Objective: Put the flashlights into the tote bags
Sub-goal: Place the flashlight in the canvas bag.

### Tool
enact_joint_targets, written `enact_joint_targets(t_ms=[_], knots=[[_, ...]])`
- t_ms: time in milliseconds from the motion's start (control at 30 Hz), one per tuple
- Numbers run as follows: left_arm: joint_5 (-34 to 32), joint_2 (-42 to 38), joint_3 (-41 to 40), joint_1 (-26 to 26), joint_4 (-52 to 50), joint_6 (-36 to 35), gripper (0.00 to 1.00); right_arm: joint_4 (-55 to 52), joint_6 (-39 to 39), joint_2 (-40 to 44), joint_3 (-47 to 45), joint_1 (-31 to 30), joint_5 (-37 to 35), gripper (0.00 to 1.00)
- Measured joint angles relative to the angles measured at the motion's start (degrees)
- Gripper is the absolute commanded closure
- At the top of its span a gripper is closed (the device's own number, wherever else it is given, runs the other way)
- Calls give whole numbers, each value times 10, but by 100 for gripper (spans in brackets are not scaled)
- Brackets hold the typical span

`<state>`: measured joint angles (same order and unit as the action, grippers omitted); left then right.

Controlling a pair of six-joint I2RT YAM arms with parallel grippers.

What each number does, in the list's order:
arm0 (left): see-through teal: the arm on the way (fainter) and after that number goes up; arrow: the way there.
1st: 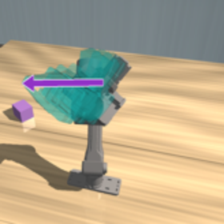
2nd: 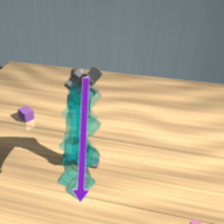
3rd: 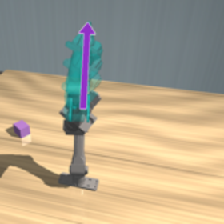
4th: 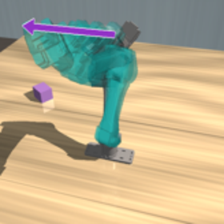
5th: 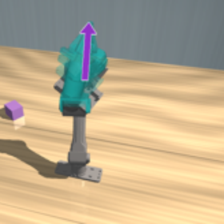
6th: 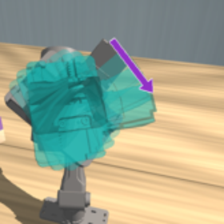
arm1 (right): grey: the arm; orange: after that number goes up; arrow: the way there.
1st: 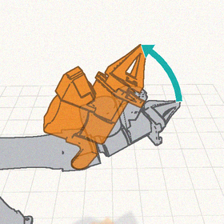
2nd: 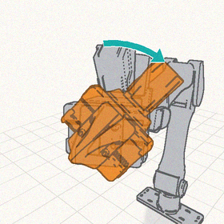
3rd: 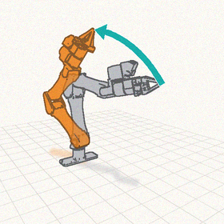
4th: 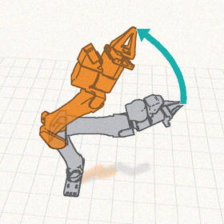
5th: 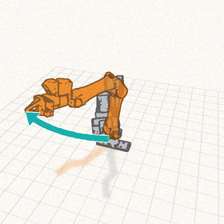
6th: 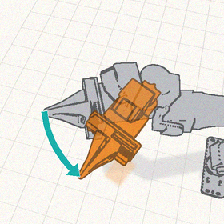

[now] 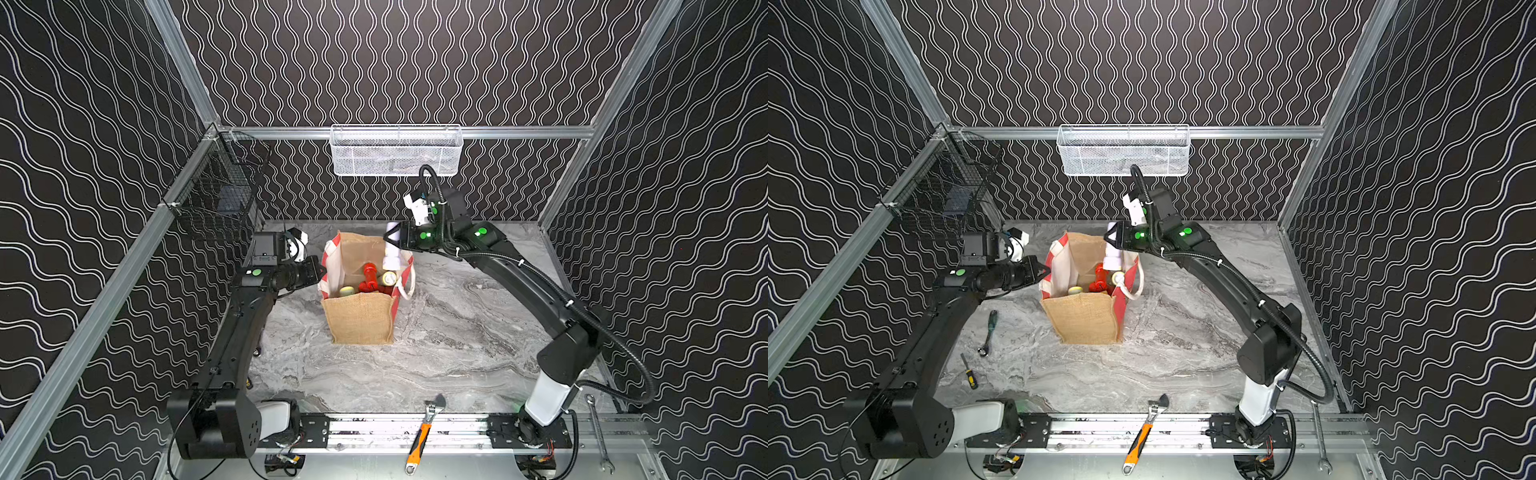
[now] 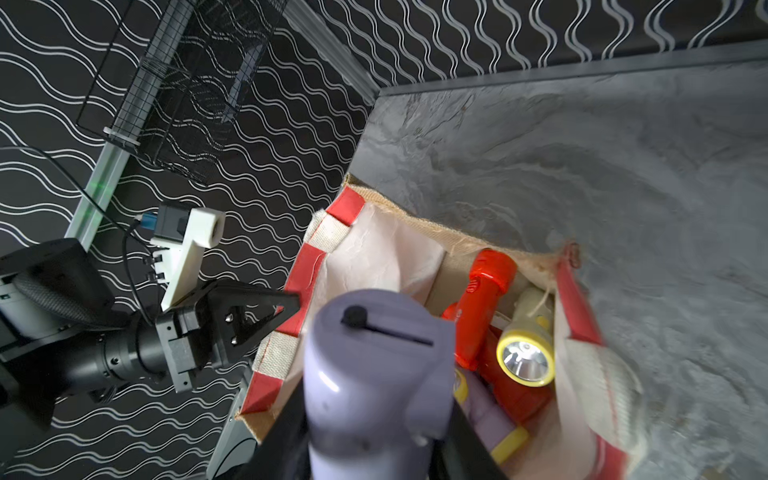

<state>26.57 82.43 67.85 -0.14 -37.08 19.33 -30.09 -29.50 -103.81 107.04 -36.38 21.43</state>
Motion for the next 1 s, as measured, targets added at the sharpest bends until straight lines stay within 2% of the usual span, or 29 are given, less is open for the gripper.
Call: enact_joint_targets(t_ms=[67, 333, 500, 767, 1000], knots=[[-4, -1, 0, 0, -2, 0, 100, 3, -6, -8, 4, 0, 9, 65], [-13, -11, -4, 0, -12, -6, 100, 16, -22, -67, 18, -20, 36, 65], [-8, -11, -8, 0, -10, -13, 100, -10, -11, -108, 43, -44, 28, 66], [-2, -10, -16, 0, 2, -15, 100, -18, -10, -127, 23, -93, -16, 66], [5, -7, -17, 0, 6, -15, 100, -20, -26, -139, -7, -96, -29, 66]])
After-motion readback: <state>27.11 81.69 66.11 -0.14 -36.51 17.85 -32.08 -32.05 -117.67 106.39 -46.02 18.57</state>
